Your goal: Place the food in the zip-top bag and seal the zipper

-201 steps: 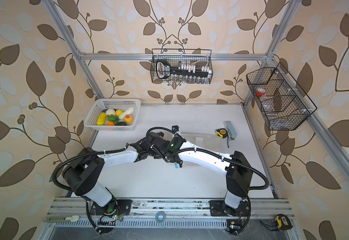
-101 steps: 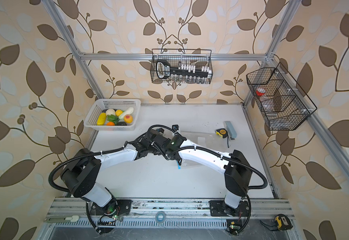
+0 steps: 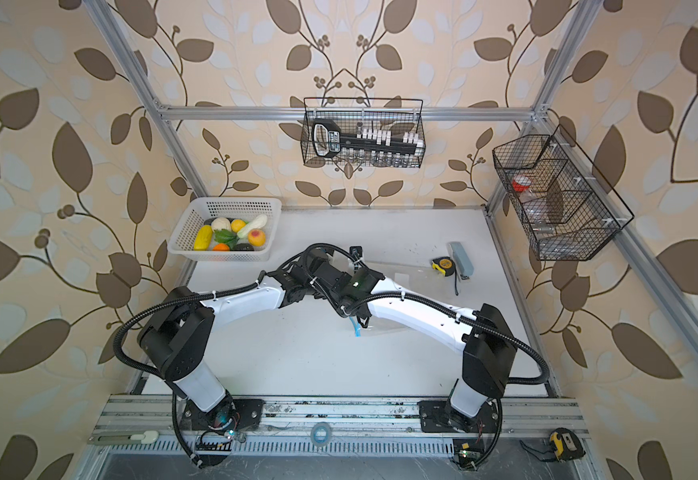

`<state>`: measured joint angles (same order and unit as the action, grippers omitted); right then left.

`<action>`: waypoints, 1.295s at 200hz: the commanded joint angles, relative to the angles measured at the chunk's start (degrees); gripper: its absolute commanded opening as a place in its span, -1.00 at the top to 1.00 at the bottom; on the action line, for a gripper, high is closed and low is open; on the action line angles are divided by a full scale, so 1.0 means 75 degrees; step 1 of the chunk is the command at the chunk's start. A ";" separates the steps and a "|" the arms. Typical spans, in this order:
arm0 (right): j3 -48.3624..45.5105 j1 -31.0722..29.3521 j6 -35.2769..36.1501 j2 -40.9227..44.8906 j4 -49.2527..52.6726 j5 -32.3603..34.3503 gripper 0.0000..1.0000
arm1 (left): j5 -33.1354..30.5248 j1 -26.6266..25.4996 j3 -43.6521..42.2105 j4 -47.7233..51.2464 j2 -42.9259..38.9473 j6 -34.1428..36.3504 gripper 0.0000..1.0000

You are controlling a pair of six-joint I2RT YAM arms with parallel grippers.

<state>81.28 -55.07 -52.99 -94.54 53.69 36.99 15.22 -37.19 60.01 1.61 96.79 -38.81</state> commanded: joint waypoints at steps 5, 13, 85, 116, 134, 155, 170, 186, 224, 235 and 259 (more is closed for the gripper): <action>-0.0213 0.0098 0.0009 0.0295 -0.0054 -0.0095 1.00 | -0.0447 -0.0079 0.0362 0.0377 0.0117 0.0050 0.11; -0.0236 0.0117 0.0020 0.0333 -0.0038 -0.0092 1.00 | -0.0553 -0.0079 0.0388 0.0463 0.0151 0.0010 0.15; -0.0407 0.0189 -0.0014 0.0386 -0.0076 -0.0104 1.00 | -0.1055 -0.0072 0.0159 0.0653 0.0238 -0.0297 0.41; -0.0406 0.0194 -0.0036 0.0389 -0.0138 -0.0162 1.00 | -0.1216 -0.0071 0.0097 0.0764 0.0162 -0.0310 0.40; -0.0407 0.0184 -0.0037 0.0363 -0.0192 -0.0199 1.00 | -0.1170 -0.0071 0.0052 0.0750 0.0099 -0.0316 0.35; -0.0330 0.0190 -0.0022 0.0241 -0.0194 -0.0209 1.00 | -0.1128 -0.0069 -0.0052 0.0746 -0.0098 -0.0334 0.26; -0.0249 0.0188 -0.0033 0.0129 -0.0154 -0.0198 1.00 | -0.1141 -0.0077 -0.0106 0.0802 -0.0302 -0.0323 0.18; -0.0168 0.0184 -0.0042 0.0013 -0.0145 -0.0186 1.00 | -0.1210 -0.0070 -0.0180 0.0862 -0.0539 -0.0305 0.14; 0.0015 0.0189 -0.0096 -0.0235 0.0000 -0.0151 1.00 | -0.1386 -0.0075 -0.0459 0.0955 -0.1048 -0.0287 0.03; 0.0015 0.0193 -0.0115 -0.0272 0.0007 -0.0143 1.00 | -0.1431 -0.0076 -0.0566 0.0958 -0.1172 -0.0287 -0.02; 0.0043 0.0194 -0.0121 -0.0330 -0.0005 -0.0195 1.00 | -0.1465 -0.0071 -0.0738 0.1006 -0.1321 -0.0350 -0.10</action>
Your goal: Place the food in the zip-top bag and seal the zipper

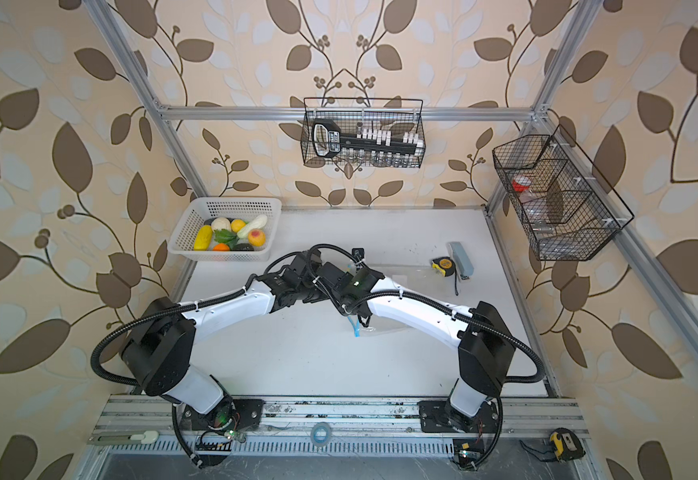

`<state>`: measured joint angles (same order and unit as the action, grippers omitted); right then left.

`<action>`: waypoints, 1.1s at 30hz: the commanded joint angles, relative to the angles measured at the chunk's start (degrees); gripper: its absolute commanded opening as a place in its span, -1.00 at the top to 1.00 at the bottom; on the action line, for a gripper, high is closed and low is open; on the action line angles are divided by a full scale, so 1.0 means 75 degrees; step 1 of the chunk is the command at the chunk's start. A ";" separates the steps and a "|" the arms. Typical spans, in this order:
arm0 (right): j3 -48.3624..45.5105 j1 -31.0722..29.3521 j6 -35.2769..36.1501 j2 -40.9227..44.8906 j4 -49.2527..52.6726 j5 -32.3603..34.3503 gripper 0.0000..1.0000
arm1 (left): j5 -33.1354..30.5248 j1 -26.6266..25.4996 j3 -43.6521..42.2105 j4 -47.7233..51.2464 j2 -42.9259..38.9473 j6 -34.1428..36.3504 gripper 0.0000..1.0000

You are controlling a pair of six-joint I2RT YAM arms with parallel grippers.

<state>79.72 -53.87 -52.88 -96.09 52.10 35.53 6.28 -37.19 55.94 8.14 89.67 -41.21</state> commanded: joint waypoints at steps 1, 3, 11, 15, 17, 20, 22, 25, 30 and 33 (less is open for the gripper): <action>0.0254 0.0034 -0.0140 -0.0130 0.0211 0.0005 1.00 | -0.0274 -0.0076 -0.0201 0.0134 -0.0380 -0.0033 -0.10; 0.0325 0.0032 -0.0117 -0.0176 0.0224 -0.0014 1.00 | -0.0271 -0.0070 -0.0262 0.0138 -0.0495 -0.0083 -0.11; 0.0515 0.0031 -0.0056 -0.0230 0.0302 -0.0014 1.00 | -0.1063 0.0242 0.0422 0.1637 -0.0846 0.0394 -0.18; 0.0515 0.0025 -0.0011 -0.0201 0.0253 -0.0038 1.00 | -0.0742 0.1182 0.1049 0.2362 -0.0838 0.0842 -0.31; 0.0506 0.0022 -0.0014 -0.0195 0.0232 -0.0046 1.00 | -0.0683 0.1650 0.1446 0.2740 -0.0743 0.0982 -0.36; 0.0483 0.0026 0.0027 -0.0175 0.0154 -0.0093 1.00 | -0.0729 0.2107 0.1982 0.3064 -0.0594 0.1186 -0.49; 0.0459 0.0027 0.0039 -0.0166 0.0091 -0.0151 1.00 | -0.0771 0.2333 0.2312 0.3197 -0.0446 0.1321 -0.60; 0.0417 0.0012 0.0078 -0.0183 -0.0030 -0.0259 1.00 | -0.0788 0.2711 0.2978 0.3537 -0.0082 0.1487 -0.65; 0.0363 0.0005 0.0091 -0.0195 -0.0147 -0.0327 1.00 | -0.0667 0.3402 0.3656 0.3814 0.0443 0.1578 -0.65; 0.0319 -0.0017 0.0093 -0.0184 -0.0184 -0.0343 1.00 | -0.0541 0.3663 0.3893 0.3862 0.0691 0.1646 -0.66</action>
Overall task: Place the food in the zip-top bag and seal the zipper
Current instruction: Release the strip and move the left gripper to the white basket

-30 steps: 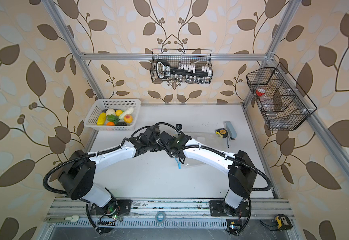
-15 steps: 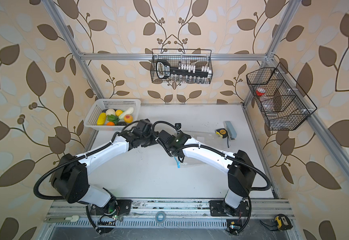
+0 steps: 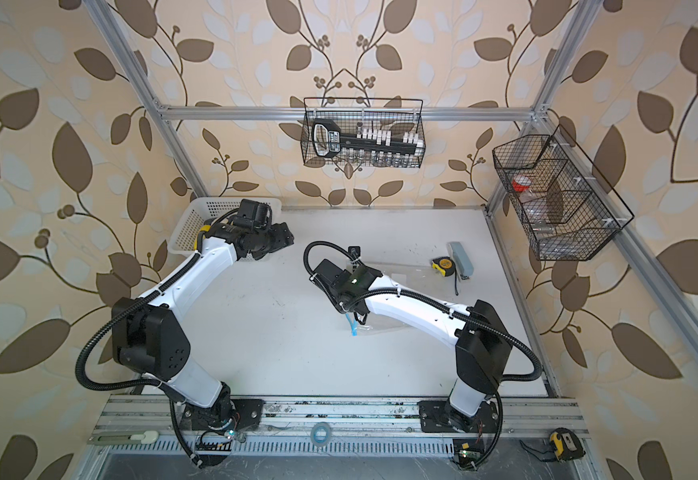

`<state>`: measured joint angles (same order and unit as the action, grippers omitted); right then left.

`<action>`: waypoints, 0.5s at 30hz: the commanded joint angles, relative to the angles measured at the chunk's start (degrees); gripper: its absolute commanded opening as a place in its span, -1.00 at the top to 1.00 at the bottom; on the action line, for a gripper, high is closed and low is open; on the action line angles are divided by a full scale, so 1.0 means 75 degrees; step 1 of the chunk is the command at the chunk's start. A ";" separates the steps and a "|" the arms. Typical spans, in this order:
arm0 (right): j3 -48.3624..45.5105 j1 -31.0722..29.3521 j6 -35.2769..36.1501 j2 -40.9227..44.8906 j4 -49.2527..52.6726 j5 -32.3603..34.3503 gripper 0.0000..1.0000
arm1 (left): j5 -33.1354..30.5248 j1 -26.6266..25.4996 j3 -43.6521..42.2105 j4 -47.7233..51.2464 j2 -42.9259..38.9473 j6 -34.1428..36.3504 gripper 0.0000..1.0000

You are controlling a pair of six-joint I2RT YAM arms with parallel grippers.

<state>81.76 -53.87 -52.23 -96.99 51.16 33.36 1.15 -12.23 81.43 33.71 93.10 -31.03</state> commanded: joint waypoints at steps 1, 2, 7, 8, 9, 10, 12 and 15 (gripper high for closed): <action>0.0023 -0.0036 0.0003 -0.0054 -0.0088 -0.0055 1.00 | 0.0176 0.0402 0.0579 0.0486 0.0306 0.0288 -0.67; -0.0008 -0.0048 0.0003 -0.0052 -0.0120 -0.0065 1.00 | 0.0234 0.0500 0.0722 0.0545 0.0425 0.0312 -0.66; -0.0038 -0.0056 0.0002 -0.0088 -0.0176 -0.0082 1.00 | 0.0304 0.1002 0.2109 0.1200 0.1639 0.0543 -0.69; -0.0038 -0.0049 0.0000 -0.0088 -0.0184 -0.0095 1.00 | 0.0336 0.1033 0.2195 0.1237 0.1753 0.0546 -0.69; -0.0038 -0.0049 0.0001 -0.0087 -0.0201 -0.0094 1.00 | 0.0385 0.1054 0.2265 0.1234 0.1866 0.0541 -0.69; -0.0046 -0.0069 -0.0005 -0.0088 -0.0211 -0.0101 1.00 | 0.0384 0.1071 0.2311 0.1238 0.1949 0.0551 -0.68; -0.0061 -0.0075 0.0004 -0.0087 -0.0223 -0.0101 1.00 | 0.0343 0.1090 0.2355 0.1200 0.2080 0.0574 -0.68; -0.0117 -0.0081 0.0002 -0.0067 -0.0220 -0.0095 1.00 | 0.0438 0.1113 0.2423 0.1200 0.2265 0.0588 -0.69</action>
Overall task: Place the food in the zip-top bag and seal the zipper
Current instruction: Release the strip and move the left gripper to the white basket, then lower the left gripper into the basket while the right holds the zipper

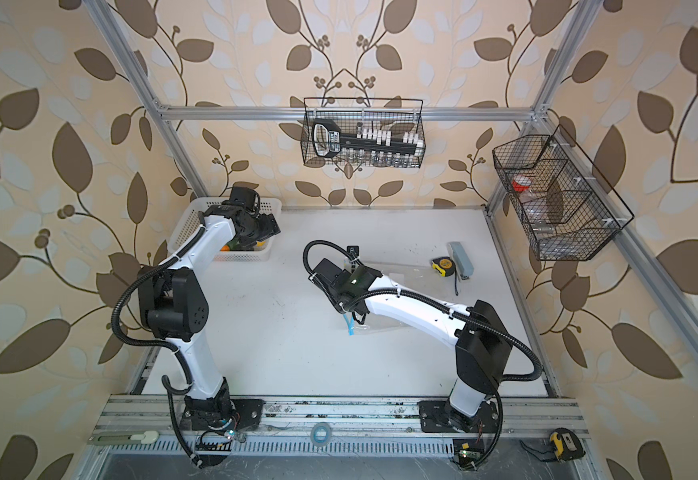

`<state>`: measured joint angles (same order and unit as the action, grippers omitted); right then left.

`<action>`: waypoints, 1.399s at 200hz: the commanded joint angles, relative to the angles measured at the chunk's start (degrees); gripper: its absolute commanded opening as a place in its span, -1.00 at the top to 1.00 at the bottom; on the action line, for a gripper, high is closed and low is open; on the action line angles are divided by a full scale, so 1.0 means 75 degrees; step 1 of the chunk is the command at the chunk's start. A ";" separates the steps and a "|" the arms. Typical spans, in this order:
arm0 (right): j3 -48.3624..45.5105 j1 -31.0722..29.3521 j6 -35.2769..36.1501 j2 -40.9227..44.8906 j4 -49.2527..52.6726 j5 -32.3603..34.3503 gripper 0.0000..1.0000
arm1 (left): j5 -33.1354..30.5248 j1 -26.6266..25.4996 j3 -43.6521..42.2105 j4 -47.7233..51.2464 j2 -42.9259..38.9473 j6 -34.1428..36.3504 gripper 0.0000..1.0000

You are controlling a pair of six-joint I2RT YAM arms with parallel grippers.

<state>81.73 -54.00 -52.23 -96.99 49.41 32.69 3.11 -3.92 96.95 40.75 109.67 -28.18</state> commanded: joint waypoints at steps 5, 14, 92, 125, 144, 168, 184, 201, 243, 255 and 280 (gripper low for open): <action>-0.0138 -0.0066 0.0000 -0.0048 0.0010 0.0001 1.00 | 0.0370 0.0007 0.0313 0.0202 0.0128 0.0187 -0.69; -0.0152 -0.0063 0.0000 -0.0052 -0.0002 0.0003 1.00 | 0.0590 0.0007 0.0224 0.0066 0.0155 0.0164 -0.68; -0.0152 -0.0060 -0.0012 0.0009 0.0010 0.0013 1.00 | 0.1192 -0.0073 -0.0279 -0.0384 0.0178 -0.0153 -0.65; -0.0145 -0.0066 -0.0009 0.0030 0.0010 0.0013 1.00 | 0.1184 -0.0153 -0.0304 -0.0371 0.0214 -0.0161 -0.64; -0.0151 -0.0065 -0.0006 0.0049 0.0021 0.0025 1.00 | 0.1222 -0.0205 -0.0303 -0.0371 0.0204 -0.0190 -0.64; -0.0140 -0.0066 0.0002 0.0065 0.0023 0.0048 1.00 | 0.1241 -0.0372 -0.0388 -0.0441 0.0144 -0.0247 -0.63; -0.0117 -0.0059 0.0009 0.0065 0.0027 0.0050 1.00 | 0.1250 -0.0515 -0.0456 -0.0500 0.0137 -0.0273 -0.63; -0.0105 -0.0063 0.0028 0.0078 0.0024 0.0056 1.00 | 0.1247 -0.0654 -0.0493 -0.0535 0.0184 -0.0294 -0.64; -0.0099 -0.0051 0.0049 0.0090 0.0026 0.0085 1.00 | 0.1232 -0.0968 -0.0549 -0.0503 0.0210 -0.0432 -0.62; -0.0111 -0.0046 0.0034 0.0100 0.0038 0.0090 1.00 | 0.1264 -0.1042 -0.0599 -0.0453 0.0196 -0.0534 -0.60; -0.0117 -0.0044 0.0016 0.0088 0.0023 0.0083 1.00 | 0.1370 -0.1229 -0.0926 -0.0659 0.0068 -0.0630 -0.59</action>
<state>81.47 -54.26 -52.01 -96.99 49.25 32.58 10.61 -11.46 92.49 35.51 111.31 -31.09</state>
